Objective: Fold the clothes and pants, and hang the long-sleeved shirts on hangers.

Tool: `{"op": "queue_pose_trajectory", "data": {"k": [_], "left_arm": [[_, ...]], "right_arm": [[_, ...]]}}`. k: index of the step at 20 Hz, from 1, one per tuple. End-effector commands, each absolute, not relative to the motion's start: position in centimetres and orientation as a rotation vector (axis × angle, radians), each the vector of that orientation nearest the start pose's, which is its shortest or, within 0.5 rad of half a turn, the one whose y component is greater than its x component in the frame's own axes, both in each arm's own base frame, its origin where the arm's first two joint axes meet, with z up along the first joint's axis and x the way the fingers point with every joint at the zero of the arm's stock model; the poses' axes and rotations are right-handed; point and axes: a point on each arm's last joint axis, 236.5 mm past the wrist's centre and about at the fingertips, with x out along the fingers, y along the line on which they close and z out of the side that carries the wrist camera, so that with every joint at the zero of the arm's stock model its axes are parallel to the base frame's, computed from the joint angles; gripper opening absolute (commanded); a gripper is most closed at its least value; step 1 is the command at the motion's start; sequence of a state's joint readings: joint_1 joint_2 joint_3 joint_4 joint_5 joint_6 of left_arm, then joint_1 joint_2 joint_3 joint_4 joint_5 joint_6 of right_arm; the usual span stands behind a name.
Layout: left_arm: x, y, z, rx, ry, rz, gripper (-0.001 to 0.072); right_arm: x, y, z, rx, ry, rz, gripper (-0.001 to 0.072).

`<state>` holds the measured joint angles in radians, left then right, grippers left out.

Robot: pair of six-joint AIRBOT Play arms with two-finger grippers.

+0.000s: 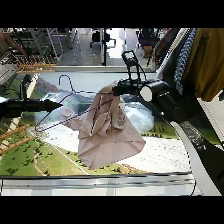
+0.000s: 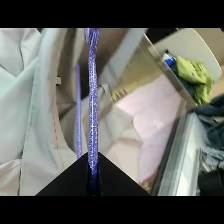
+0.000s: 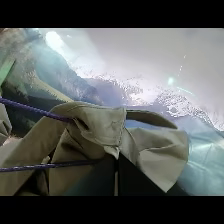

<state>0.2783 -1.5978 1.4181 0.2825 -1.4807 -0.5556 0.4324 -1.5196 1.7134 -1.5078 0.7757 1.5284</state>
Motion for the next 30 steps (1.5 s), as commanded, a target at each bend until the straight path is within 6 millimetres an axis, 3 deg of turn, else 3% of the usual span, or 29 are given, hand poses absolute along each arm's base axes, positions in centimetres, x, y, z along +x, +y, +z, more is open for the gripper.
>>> {"op": "queue_pose_trajectory", "data": {"k": [1, 4, 7, 9, 11, 13, 15, 17, 19, 22, 23, 24, 26, 28, 30], "left_arm": [[45.8, -13.0, 13.4, -0.438, 0.655, -1.078, 0.0022], [45.4, -16.4, 13.6, -0.425, 0.655, -1.126, 0.0021], [47.9, -18.6, 13.9, -0.414, 0.598, -1.037, 0.0021], [50.3, -18.8, 14.9, -0.406, 0.536, -0.918, 0.0021], [51.7, -18.4, 17.4, -0.38, 0.448, -0.824, 0.002], [51.6, -18.1, 20.2, -0.357, 0.377, -0.788, 0.0021], [50.9, -18.3, 21.7, -0.344, 0.353, -0.801, 0.0021], [50.7, -18.8, 21.5, -0.319, 0.348, -0.819, 0.0022], [50.9, -19.0, 21.8, -0.331, 0.314, -0.843, 0.0022], [49.6, -19.2, 25.6, -0.444, 0.138, -1.022, 0.0022], [48.3, -19.1, 27.1, -0.456, 0.046, -1.112, 0.0022], [46.8, -18.9, 28.3, -0.457, -0.042, -1.203, 0.0022], [45.1, -18.9, 28.0, -0.462, -0.077, -1.313, 0.0022], [44.2, -19.3, 26.1, -0.447, -0.032, -1.378, 0.0022], [44.0, -19.6, 24.8, -0.447, -0.002, -1.405, 0.0022]], "right_arm": [[50.4, 25.0, 19.7, -0.098, 0.565, 0.478, 0.0025], [49.2, 26.0, 20.4, -0.038, 0.581, 0.52, 0.0025], [46.5, 27.7, 20.4, -0.043, 0.635, 0.591, 0.0025], [44.8, 28.5, 21.4, -0.057, 0.634, 0.621, 0.0025], [43.9, 28.7, 23.1, -0.059, 0.599, 0.632, 0.0025], [43.5, 28.4, 24.1, -0.057, 0.579, 0.633, 0.0025], [43.1, 28.8, 24.3, -0.052, 0.579, 0.644, 0.0025], [42.3, 29.5, 23.9, -0.083, 0.59, 0.671, 0.0025], [41.0, 29.5, 22.3, -0.14, 0.658, 0.695, 0.0025], [39.6, 27.9, 19.9, -0.221, 0.778, 0.674, 0.0027], [39.6, 27.5, 19.7, -0.264, 0.775, 0.676, 0.0043], [39.8, 27.5, 19.8, -0.325, 0.744, 0.698, 0.0134], [41.0, 27.3, 21.0, -0.503, 0.613, 0.737, 0.0332], [43.2, 25.9, 23.5, -0.695, 0.453, 0.683, 0.0353], [44.8, 24.0, 27.3, -0.871, 0.286, 0.581, 0.0358]]}}
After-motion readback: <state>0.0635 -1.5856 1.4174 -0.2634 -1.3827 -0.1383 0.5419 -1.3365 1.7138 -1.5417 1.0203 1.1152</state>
